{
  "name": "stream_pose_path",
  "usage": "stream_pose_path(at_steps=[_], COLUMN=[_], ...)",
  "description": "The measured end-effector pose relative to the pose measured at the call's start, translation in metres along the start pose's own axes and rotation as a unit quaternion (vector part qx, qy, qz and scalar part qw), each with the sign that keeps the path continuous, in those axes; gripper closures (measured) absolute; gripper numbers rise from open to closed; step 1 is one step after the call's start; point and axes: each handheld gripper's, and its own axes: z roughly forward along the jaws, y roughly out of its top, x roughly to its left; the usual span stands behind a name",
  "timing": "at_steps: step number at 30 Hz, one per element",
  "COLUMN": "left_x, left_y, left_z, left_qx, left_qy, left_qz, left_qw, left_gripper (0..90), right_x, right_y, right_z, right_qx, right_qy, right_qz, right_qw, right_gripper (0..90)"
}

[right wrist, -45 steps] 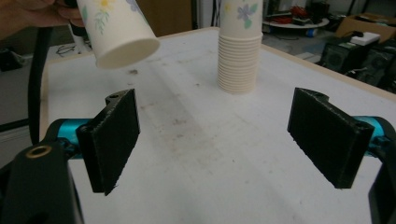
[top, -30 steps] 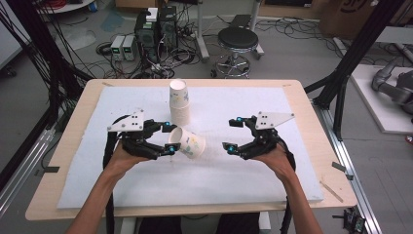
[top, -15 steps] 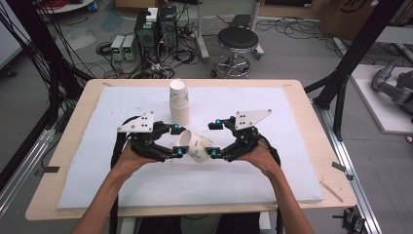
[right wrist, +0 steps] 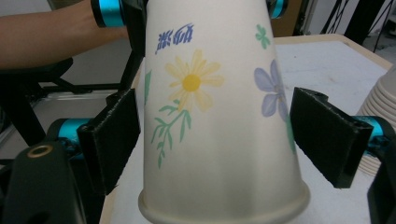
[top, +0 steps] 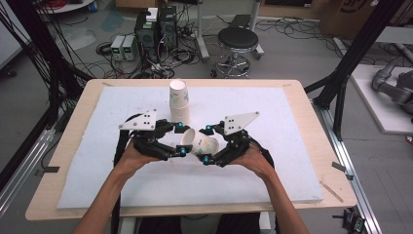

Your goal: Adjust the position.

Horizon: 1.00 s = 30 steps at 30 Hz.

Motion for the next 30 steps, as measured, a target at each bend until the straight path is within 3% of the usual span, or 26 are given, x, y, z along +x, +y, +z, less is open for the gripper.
stream_pose_path(at_steps=[5,16,24,27,30], left_x=[-0.0003,0.0010,0.0016,0.0031,0.0038], left_y=[0.0011,0.0013,0.0005,-0.0006,-0.0019], left_z=[-0.0015,-0.0067,-0.0064,-0.0062,-0.0096], left_qx=[-0.005,-0.005,-0.002,0.000,0.004], left_qy=[-0.007,-0.007,-0.010,0.009,0.016], left_qz=[-0.001,0.000,0.000,-0.005,-0.003], left_qw=[1.0000,1.0000,1.0000,0.9999,0.9999], left_gripper=[36.3,36.8,35.8,10.3,6.7], right_x=[-0.0003,0.0003,0.0008,0.0006,0.0000], right_y=[-0.0004,0.0001,0.0002,0.0002,-0.0002], right_z=[0.0021,-0.0002,-0.0012,-0.0023,-0.0035], right_qx=[0.003,-0.001,0.004,0.004,0.009], right_qy=[0.003,0.003,0.004,0.002,-0.002], right_qz=[-0.001,-0.009,-0.014,-0.013,-0.009], right_qw=[1.0000,1.0000,0.9999,0.9999,0.9999], right_gripper=[17.9,30.6,33.2,33.2,33.2])
